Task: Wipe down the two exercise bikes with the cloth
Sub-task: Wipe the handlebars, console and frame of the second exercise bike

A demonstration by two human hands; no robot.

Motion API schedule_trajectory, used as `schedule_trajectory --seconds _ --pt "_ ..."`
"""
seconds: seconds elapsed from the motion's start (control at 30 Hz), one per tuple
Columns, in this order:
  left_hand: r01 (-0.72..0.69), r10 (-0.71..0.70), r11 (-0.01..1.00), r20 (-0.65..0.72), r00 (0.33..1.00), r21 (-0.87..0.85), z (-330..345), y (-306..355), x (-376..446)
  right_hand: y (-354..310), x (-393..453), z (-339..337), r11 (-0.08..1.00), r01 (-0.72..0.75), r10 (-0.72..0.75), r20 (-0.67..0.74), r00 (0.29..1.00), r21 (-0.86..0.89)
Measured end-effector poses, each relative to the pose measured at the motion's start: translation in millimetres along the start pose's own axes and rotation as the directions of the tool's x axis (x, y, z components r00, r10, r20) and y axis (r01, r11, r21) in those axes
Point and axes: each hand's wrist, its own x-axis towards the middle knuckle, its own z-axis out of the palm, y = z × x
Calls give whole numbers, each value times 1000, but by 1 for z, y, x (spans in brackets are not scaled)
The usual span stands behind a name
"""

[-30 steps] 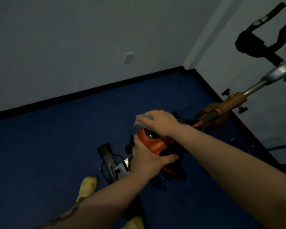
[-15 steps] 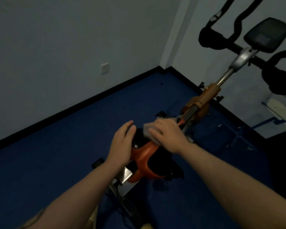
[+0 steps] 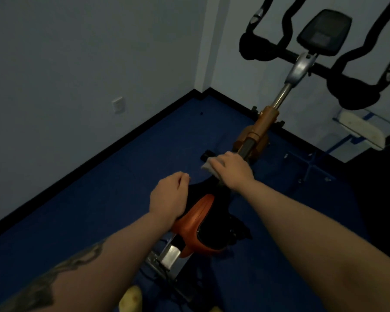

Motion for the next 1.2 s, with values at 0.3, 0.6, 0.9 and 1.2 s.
schedule_trajectory --seconds 0.3,0.6,0.9,1.2 --pt "-43 42 999 70 997 16 -1 1 4 -36 -26 31 740 -468 578 -101 810 482" --pt "-81 86 994 66 994 -73 -4 1 1 -53 -53 40 620 -501 662 -60 748 604" --pt "-126 148 982 158 976 -139 -6 -6 3 -92 -80 34 594 -709 767 -1 642 379" --pt "-263 255 965 214 943 12 -5 -15 -6 -99 -103 33 479 -757 835 37 549 444"
